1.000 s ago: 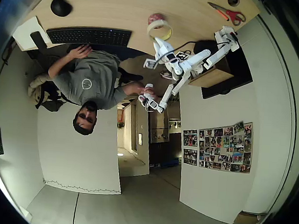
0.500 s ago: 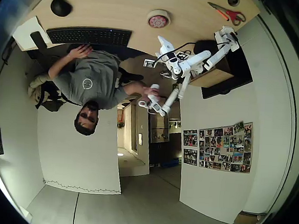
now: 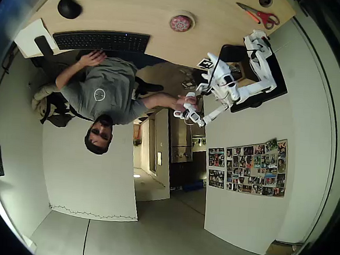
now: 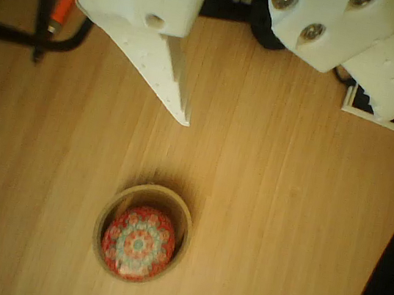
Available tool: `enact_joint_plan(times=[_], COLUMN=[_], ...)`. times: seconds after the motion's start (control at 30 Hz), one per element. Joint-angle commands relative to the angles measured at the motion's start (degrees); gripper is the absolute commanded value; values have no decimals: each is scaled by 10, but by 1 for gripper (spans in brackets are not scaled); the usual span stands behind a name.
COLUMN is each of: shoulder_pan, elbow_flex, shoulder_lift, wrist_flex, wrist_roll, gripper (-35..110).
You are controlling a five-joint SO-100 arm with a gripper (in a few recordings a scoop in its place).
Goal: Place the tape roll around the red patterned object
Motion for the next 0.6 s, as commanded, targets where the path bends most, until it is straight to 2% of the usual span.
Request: enact_joint_plan(times=[0.0,0.57], shoulder_pan=[-7,-28], elbow_flex=[119,123], shoulder_lift=[63,-17], wrist_flex=[-54,-108], wrist_roll=[-4,-10], gripper=[57,54])
